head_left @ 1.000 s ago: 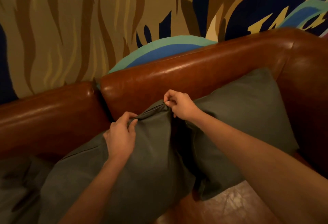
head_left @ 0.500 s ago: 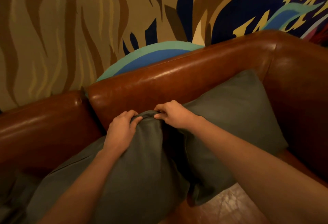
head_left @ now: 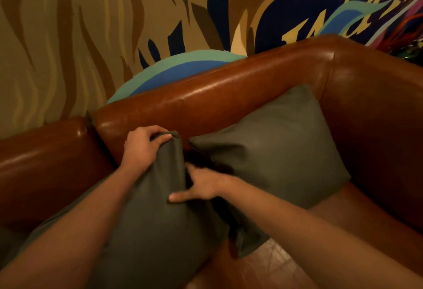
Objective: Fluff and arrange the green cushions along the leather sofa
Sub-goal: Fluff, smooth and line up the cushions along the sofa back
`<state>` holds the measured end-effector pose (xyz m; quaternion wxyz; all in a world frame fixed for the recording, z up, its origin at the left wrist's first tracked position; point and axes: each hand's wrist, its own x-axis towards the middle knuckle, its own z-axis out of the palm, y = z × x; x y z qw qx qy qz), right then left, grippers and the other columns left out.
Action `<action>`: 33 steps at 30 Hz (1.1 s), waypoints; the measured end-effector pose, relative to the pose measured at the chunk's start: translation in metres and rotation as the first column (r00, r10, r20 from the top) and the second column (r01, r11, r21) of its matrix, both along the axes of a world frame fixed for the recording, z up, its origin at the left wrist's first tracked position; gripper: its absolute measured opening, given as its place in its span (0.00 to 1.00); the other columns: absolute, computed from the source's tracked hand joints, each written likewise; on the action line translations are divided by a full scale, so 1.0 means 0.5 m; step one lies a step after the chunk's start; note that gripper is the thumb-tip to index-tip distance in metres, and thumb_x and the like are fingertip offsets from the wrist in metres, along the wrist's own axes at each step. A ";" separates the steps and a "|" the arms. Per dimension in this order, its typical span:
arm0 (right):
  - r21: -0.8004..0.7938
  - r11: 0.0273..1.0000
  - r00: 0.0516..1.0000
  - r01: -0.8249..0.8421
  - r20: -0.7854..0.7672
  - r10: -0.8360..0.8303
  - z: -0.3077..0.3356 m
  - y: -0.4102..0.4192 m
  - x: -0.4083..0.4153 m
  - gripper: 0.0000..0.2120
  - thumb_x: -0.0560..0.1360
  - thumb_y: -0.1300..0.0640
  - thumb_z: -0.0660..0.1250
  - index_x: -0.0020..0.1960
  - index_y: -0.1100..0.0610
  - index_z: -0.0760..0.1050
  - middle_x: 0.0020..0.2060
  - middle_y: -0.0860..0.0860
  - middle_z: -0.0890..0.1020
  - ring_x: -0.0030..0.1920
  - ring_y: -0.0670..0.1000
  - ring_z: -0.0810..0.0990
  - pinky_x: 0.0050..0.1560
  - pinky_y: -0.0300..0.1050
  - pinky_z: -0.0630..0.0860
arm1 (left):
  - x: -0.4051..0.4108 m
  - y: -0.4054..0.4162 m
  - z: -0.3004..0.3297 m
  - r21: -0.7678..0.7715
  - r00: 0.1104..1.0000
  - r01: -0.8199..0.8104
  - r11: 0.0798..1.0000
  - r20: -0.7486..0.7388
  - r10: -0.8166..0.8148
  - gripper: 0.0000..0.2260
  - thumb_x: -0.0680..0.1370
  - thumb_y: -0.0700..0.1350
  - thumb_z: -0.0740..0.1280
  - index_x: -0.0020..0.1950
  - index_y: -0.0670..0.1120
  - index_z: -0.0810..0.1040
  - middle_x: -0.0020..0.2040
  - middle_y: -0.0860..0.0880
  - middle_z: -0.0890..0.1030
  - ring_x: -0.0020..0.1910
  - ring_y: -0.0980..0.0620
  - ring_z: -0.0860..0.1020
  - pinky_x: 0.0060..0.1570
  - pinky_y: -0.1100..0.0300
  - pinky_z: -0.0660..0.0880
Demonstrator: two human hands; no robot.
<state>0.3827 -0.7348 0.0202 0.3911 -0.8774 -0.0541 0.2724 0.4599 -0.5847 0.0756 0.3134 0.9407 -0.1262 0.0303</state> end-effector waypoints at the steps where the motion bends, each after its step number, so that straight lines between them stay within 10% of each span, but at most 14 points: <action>1: -0.008 0.998 0.996 -0.060 -0.070 0.059 -0.023 0.014 -0.017 0.53 0.69 0.36 0.70 0.79 0.55 0.42 0.77 0.53 0.58 0.75 0.55 0.61 0.74 0.49 0.59 | 0.004 0.005 0.005 0.008 1.000 -0.003 1.000 0.015 0.003 0.07 0.75 0.46 0.70 0.50 0.46 0.84 0.50 0.47 0.84 0.53 0.49 0.80 0.55 0.58 0.71; 10: -0.078 0.991 0.973 -0.106 -0.212 0.087 -0.076 0.000 -0.058 0.49 0.73 0.33 0.62 0.79 0.54 0.39 0.77 0.53 0.58 0.74 0.57 0.62 0.74 0.50 0.60 | -0.003 0.005 -0.002 0.113 0.999 -0.009 0.994 0.036 0.005 0.13 0.79 0.48 0.64 0.60 0.45 0.79 0.58 0.44 0.81 0.59 0.44 0.77 0.60 0.54 0.69; 17: 0.046 0.997 0.990 0.058 0.126 -0.063 -0.024 0.013 -0.073 0.55 0.69 0.32 0.66 0.76 0.47 0.27 0.78 0.47 0.38 0.78 0.54 0.46 0.76 0.56 0.52 | -0.096 0.043 -0.056 0.284 0.995 -0.097 0.954 0.060 0.083 0.26 0.79 0.61 0.53 0.75 0.52 0.61 0.74 0.48 0.66 0.73 0.46 0.63 0.69 0.42 0.63; 22: -0.264 0.962 0.826 -0.066 0.526 0.201 0.044 0.053 -0.079 0.43 0.75 0.32 0.57 0.77 0.45 0.33 0.76 0.49 0.31 0.76 0.52 0.32 0.75 0.52 0.39 | -0.192 0.153 -0.068 0.263 0.943 -0.333 0.905 0.096 0.319 0.23 0.80 0.57 0.54 0.74 0.52 0.64 0.74 0.49 0.66 0.74 0.47 0.61 0.71 0.43 0.57; 33: -0.563 0.733 0.599 -0.381 0.453 0.660 0.086 0.236 -0.095 0.37 0.77 0.33 0.53 0.79 0.45 0.42 0.77 0.50 0.36 0.75 0.51 0.30 0.71 0.50 0.29 | -0.372 0.390 -0.072 -0.111 0.668 -0.741 0.662 -0.027 0.744 0.15 0.80 0.36 0.57 0.65 0.39 0.74 0.62 0.39 0.77 0.59 0.40 0.76 0.62 0.49 0.71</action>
